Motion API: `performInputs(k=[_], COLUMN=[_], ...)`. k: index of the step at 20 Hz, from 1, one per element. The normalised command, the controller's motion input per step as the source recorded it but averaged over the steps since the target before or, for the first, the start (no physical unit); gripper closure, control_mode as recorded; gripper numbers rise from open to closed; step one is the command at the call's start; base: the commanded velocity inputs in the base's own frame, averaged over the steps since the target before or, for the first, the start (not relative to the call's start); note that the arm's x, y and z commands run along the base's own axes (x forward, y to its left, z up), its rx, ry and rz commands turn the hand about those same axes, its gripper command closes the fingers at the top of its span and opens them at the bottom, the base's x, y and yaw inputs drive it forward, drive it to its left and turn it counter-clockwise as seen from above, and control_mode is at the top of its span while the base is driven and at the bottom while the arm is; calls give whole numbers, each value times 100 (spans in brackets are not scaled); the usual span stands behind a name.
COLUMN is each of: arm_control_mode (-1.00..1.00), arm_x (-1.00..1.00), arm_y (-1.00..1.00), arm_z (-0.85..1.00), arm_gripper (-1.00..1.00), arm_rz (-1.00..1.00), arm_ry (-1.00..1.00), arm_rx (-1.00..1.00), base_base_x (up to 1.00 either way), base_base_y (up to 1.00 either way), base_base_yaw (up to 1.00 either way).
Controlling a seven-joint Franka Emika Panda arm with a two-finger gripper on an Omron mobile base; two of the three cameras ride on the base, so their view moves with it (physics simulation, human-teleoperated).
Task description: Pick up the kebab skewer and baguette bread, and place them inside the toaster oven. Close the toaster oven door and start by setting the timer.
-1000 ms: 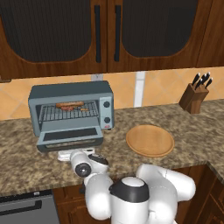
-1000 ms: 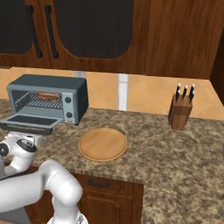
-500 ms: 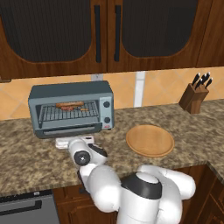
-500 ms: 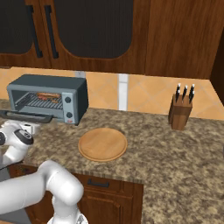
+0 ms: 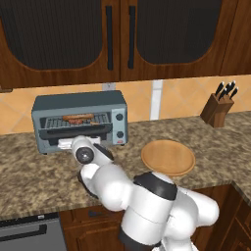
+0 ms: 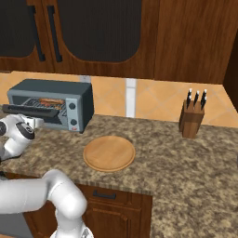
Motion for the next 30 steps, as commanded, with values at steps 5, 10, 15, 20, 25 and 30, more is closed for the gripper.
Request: performInputs(k=[5,10,15,20,25,30], arm_control_mode=[-100,-100,-100,-100,-100,-100], arm_x=[53,34,44,42,35,35], arm_y=[0,0,0,0,0,0], arm_z=[5,0,0,0,0,0], arm_gripper=[-100,-100,-100,-100,-100,-100], arm_rz=[0,0,0,0,0,0], arm_ry=[0,0,0,0,0,0], arm_rx=[0,0,0,0,0,0], base_base_x=[0,0,0,0,0,0], base_base_y=[0,0,0,0,0,0], base_base_yaw=[0,0,0,0,0,0])
